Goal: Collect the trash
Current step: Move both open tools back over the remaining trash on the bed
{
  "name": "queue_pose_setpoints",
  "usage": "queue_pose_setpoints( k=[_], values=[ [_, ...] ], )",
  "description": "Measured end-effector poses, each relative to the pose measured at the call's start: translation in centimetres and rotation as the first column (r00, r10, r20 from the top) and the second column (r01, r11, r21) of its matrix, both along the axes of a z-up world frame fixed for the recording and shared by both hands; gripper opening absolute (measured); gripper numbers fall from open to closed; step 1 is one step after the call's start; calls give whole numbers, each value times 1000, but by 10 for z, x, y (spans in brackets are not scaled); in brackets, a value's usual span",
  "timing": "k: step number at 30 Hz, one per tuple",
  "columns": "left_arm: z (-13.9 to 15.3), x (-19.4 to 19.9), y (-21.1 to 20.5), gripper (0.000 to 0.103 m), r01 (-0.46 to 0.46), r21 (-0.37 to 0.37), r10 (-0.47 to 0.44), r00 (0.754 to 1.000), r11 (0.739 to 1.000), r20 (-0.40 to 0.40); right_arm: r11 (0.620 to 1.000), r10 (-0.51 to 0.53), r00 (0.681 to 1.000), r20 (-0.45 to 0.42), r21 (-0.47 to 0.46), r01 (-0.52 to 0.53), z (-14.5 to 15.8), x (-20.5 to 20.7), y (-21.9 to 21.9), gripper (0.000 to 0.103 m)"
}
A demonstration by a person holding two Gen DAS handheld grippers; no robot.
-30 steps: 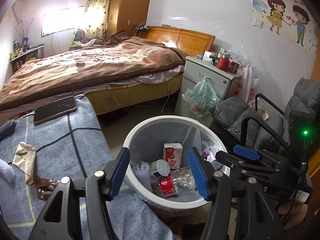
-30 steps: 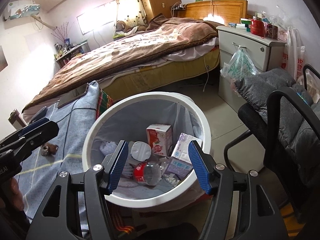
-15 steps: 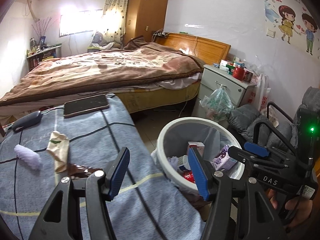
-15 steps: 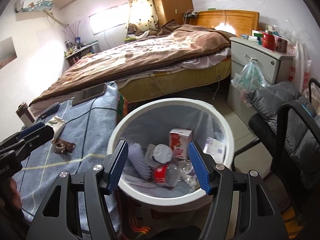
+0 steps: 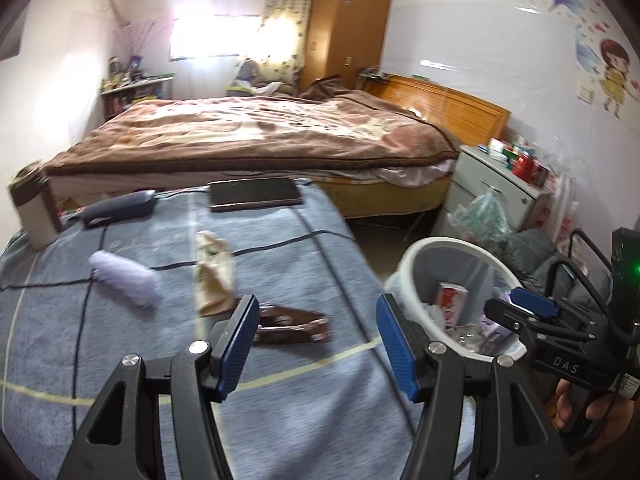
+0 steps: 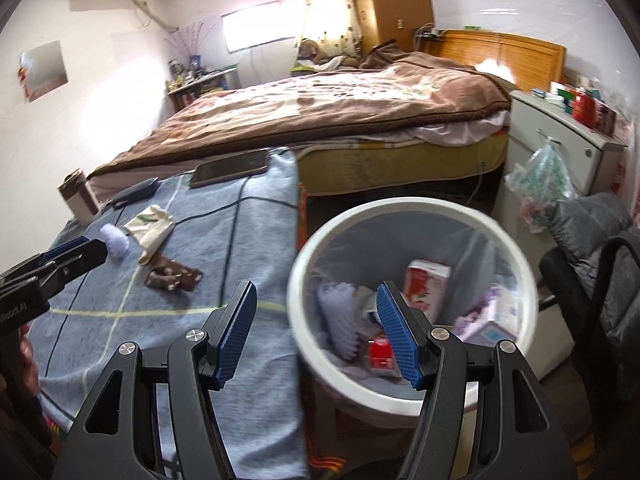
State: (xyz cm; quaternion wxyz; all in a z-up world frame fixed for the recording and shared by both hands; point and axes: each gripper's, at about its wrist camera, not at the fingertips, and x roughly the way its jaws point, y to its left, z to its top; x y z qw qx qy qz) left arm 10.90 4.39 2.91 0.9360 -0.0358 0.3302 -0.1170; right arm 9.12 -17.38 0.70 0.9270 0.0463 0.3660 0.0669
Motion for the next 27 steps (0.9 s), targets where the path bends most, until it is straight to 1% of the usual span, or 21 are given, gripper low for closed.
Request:
queue_pose_setpoints(
  k=[3, 7, 12, 21, 27],
  values=[
    [-2, 0, 21, 63, -40, -1, 40, 999, 999, -6, 998, 57, 998, -12, 16, -57, -1, 4, 13, 64],
    [-6, -1, 51, 64, -96, -17, 96, 995, 995, -18, 993, 118, 993, -18, -4, -118, -4, 8, 35, 64],
    [-9, 1, 79, 65, -148, -9, 147, 989, 989, -27, 982, 189, 982, -30, -7, -189, -7, 16, 60, 64],
    [-20, 7, 116, 65, -196, -7, 195, 979, 981, -54, 949, 309, 949, -55, -48, -312, -15, 32, 103, 64],
    [-29, 17, 133, 65, -216, -16, 214, 973, 976, -88, 915, 386, 918, -85, -88, -393, -25, 43, 129, 64]
  ],
)
